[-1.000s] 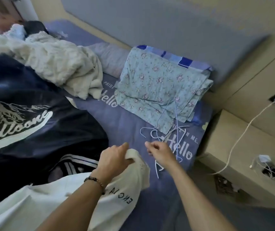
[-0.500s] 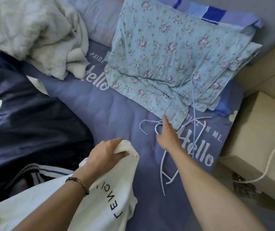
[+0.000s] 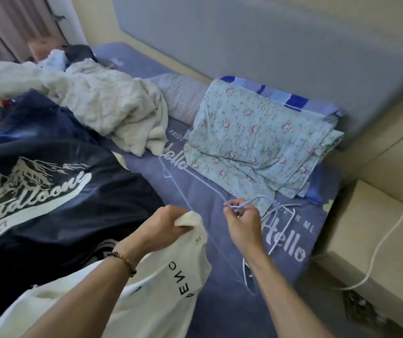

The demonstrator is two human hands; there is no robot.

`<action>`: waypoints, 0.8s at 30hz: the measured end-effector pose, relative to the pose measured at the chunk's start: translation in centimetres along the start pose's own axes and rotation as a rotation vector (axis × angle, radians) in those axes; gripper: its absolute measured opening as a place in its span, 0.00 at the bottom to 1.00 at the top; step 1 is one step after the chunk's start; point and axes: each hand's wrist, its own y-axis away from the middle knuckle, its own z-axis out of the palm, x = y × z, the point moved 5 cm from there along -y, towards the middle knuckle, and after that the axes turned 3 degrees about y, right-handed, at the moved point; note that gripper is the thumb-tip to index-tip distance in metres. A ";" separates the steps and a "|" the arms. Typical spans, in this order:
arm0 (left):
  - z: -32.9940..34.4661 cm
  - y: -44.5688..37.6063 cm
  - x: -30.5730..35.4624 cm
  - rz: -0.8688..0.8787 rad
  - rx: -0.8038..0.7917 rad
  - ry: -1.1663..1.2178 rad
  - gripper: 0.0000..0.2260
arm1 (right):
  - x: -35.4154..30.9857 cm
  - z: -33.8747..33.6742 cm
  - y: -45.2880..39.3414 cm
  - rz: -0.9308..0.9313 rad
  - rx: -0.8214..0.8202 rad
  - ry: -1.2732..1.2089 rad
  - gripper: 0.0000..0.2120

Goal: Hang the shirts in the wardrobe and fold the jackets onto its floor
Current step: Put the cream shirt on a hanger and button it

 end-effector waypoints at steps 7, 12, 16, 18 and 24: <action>-10.7 13.6 5.7 0.017 0.198 -0.073 0.07 | -14.7 2.2 14.5 -0.231 -0.340 -0.106 0.11; -16.2 22.8 8.2 0.037 0.324 -0.099 0.14 | -21.5 0.5 21.3 -0.348 -0.401 0.072 0.10; -18.8 28.0 11.2 0.029 0.198 -0.141 0.11 | -28.3 -3.0 24.5 -0.501 -0.155 0.257 0.14; -19.7 30.0 11.5 -0.013 0.127 -0.157 0.12 | -30.7 -5.3 25.1 -0.508 -0.062 0.273 0.15; -22.9 33.4 11.3 0.031 0.450 0.125 0.13 | -33.9 -8.1 26.8 -0.443 -0.041 0.267 0.14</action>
